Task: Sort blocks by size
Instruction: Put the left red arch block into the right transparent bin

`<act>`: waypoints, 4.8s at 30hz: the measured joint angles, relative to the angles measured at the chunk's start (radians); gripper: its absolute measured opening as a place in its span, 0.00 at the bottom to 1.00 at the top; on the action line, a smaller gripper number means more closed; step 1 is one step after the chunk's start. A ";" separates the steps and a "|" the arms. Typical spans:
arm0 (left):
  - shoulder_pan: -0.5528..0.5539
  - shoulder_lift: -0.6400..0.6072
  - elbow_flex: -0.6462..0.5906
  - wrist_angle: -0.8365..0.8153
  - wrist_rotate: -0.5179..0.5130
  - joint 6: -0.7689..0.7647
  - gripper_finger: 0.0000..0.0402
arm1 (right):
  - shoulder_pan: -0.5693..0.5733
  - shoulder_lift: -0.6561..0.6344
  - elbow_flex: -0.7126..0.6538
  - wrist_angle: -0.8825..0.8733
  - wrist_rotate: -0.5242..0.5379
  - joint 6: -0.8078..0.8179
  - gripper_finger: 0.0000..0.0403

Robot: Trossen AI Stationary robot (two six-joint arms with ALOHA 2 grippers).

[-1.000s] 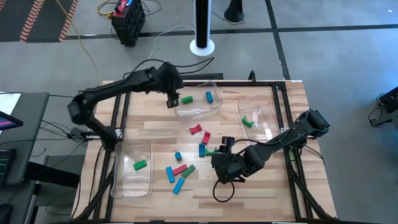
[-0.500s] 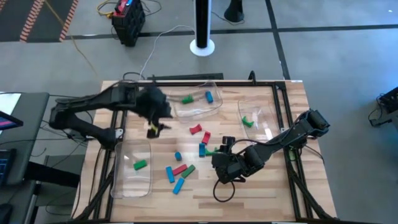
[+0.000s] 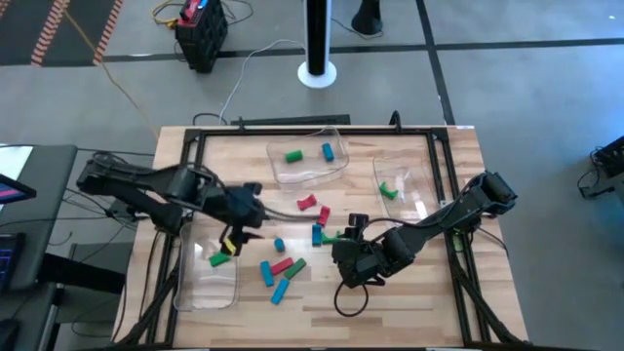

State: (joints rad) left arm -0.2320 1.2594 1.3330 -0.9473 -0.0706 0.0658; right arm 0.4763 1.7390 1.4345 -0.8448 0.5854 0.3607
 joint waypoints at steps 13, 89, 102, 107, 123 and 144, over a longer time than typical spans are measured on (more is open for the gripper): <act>0.050 0.002 -0.377 0.481 -0.047 0.053 0.53 | -0.001 0.000 0.000 0.012 0.000 -0.004 0.51; 0.435 0.477 -0.318 0.775 0.095 0.458 0.43 | -0.001 0.000 0.000 0.011 -0.001 0.032 0.51; 0.433 0.477 -0.318 0.748 0.120 0.320 0.43 | 0.002 0.000 0.000 0.011 0.000 0.032 0.51; 0.433 0.477 -0.318 0.725 0.122 0.284 0.43 | 0.002 0.000 0.000 0.011 0.000 0.032 0.51; 0.435 0.576 -0.282 0.801 0.065 0.193 0.41 | 0.008 0.000 0.000 0.013 0.000 0.033 0.51; 0.436 0.574 -0.252 0.757 0.068 0.217 0.05 | 0.022 0.000 0.000 0.017 0.000 0.053 0.51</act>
State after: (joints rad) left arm 0.2043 1.8331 1.0813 -0.1900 -0.0021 0.2825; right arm 0.4980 1.7390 1.4349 -0.8278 0.5854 0.4133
